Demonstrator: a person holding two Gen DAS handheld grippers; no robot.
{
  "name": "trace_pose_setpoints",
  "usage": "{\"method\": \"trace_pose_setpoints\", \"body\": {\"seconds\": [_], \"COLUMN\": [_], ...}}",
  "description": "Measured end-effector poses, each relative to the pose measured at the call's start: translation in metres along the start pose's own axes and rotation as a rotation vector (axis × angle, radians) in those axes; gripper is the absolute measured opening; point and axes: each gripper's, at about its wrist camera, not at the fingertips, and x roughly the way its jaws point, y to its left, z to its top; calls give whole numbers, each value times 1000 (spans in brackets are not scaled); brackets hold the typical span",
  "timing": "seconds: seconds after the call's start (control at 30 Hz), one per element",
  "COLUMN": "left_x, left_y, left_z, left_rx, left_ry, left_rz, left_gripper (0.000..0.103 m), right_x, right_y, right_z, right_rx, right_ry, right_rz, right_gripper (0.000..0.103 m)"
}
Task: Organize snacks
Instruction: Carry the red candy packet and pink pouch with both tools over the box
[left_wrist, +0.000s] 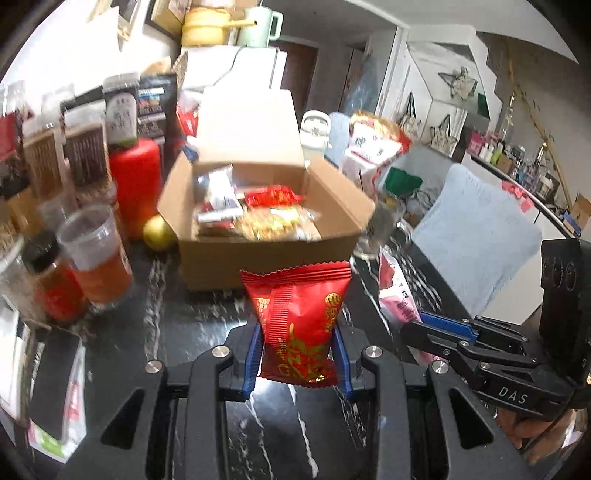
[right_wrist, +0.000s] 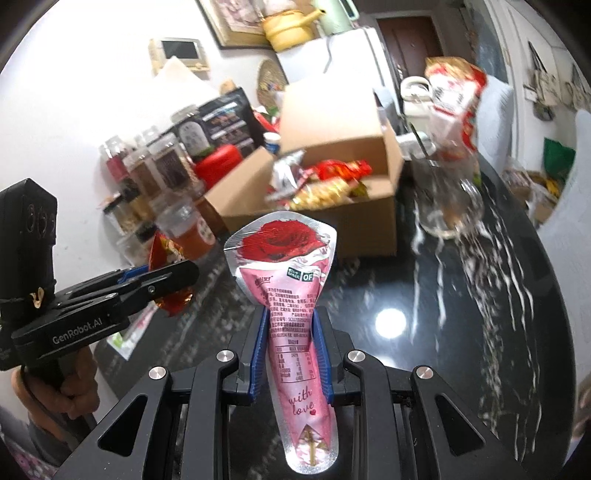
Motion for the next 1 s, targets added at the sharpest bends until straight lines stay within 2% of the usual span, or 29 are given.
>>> {"method": "trace_pose_setpoints", "body": {"seconds": [0.13,0.5,0.73,1.0], "left_x": [-9,-19,-3,35], "left_y": [6,10,10,20], "left_z": [16,66,100,139], "left_rx": [0,51,95,113], "left_ry": [-41,-147,-180,-189], "left_rz": [-16,1,-5,-29], "left_gripper": [33,33,33,33], "right_x": [-4,-3,6,34], "right_y": [14,32,28,14], "right_z": [17,70,107,151], "right_rx": [-39,-113,-133,-149], "right_ry": [-34,-108,-146,-157], "right_rz": [21,71,75,62], "right_gripper": [24,24,24,24]}}
